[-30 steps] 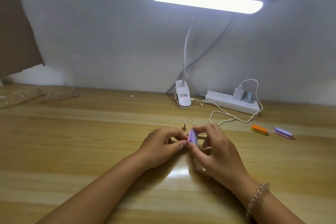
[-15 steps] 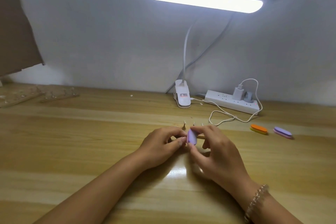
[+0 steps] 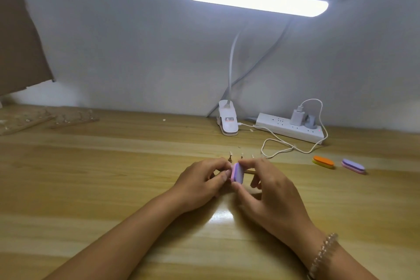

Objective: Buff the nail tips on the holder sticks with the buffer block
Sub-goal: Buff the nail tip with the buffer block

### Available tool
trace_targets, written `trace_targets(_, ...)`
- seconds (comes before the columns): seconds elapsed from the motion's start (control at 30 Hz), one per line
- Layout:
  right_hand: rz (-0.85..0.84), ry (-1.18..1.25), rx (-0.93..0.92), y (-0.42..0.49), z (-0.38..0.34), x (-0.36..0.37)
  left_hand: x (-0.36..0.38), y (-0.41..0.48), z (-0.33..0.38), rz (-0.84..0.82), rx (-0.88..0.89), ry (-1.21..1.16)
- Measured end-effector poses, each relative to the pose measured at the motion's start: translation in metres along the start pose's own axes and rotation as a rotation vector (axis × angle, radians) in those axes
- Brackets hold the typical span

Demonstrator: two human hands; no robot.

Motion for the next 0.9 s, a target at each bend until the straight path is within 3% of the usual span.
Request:
trace_targets(0.17, 0.045, 0.049, 0.109, 0.003, 0.014, -0.005, -0.001, 0.0, 0.002, 0.004, 0.007, -0.018)
trace_targets(0.3, -0.016, -0.003, -0.019, -0.001, -0.006, 0.002, 0.001, 0.0, -0.001, -0.01, -0.005, -0.005)
trace_targets(0.43, 0.042, 0.046, 0.102, 0.004, 0.012, -0.005, 0.004, 0.002, -0.004, -0.021, -0.021, 0.074)
trace_targets(0.57, 0.007, -0.017, -0.009, 0.001, -0.005, 0.001, 0.004, 0.001, -0.004, -0.023, -0.019, 0.077)
trace_targets(0.7, 0.062, 0.064, 0.122, 0.004, 0.017, -0.005, 0.003, 0.002, -0.004, -0.006, -0.005, 0.028)
trace_targets(0.83, 0.026, -0.017, 0.012, 0.0, -0.002, -0.003, 0.0, 0.001, -0.002, 0.01, 0.01, -0.042)
trace_targets(0.9, 0.022, 0.01, 0.049, 0.002, 0.002, -0.003, -0.001, 0.001, -0.002, 0.025, 0.018, -0.063)
Point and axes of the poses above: each hand's wrist, its own y-axis towards the middle knuckle, its own x-axis out of the palm, z = x × y, the point moved 9 cm from there along y, towards the middle knuckle, and after that the axes turned 8 degrees about -z, right-handed, at the moved point
